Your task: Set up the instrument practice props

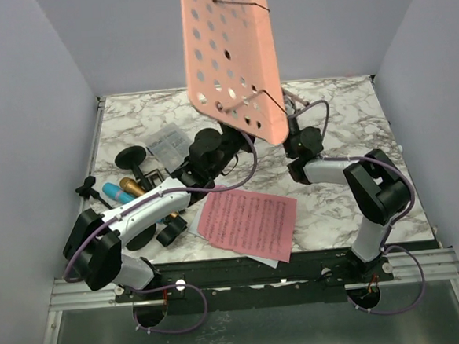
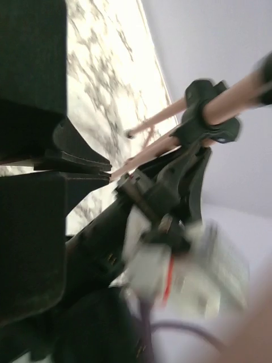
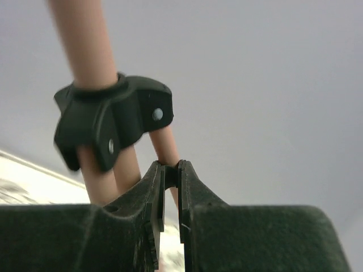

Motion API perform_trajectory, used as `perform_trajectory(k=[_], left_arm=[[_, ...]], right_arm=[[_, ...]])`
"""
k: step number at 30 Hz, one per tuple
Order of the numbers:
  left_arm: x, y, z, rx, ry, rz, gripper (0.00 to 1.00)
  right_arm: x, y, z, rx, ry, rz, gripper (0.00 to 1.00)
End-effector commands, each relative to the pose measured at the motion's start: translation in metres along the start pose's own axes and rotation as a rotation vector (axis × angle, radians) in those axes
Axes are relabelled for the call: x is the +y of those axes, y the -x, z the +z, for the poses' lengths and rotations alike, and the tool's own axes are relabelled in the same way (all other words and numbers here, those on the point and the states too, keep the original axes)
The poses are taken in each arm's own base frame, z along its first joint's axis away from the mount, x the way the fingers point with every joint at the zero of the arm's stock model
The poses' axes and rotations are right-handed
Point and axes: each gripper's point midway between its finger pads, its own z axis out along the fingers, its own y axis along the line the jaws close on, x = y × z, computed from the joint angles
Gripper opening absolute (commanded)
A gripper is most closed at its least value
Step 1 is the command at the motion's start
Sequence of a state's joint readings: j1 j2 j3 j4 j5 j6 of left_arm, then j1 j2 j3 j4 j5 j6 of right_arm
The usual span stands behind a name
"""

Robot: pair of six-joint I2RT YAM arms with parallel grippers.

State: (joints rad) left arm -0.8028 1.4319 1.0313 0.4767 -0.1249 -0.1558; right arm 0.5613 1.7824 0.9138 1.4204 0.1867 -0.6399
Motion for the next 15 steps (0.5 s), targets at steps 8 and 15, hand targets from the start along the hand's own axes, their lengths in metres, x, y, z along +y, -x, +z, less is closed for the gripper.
perform_trajectory(k=[8,15], left_arm=[[-0.060,-0.011,-0.001,0.039,-0.210,-0.095,0.00],[-0.057,-0.022,-0.002,0.066,-0.184,-0.154,0.13]], right_arm=[[-0.066,0.017,-0.041,-0.140,-0.231,0.294,0.01],[-0.054,0.013,-0.066,-0.040,-0.153,0.475,0.01]])
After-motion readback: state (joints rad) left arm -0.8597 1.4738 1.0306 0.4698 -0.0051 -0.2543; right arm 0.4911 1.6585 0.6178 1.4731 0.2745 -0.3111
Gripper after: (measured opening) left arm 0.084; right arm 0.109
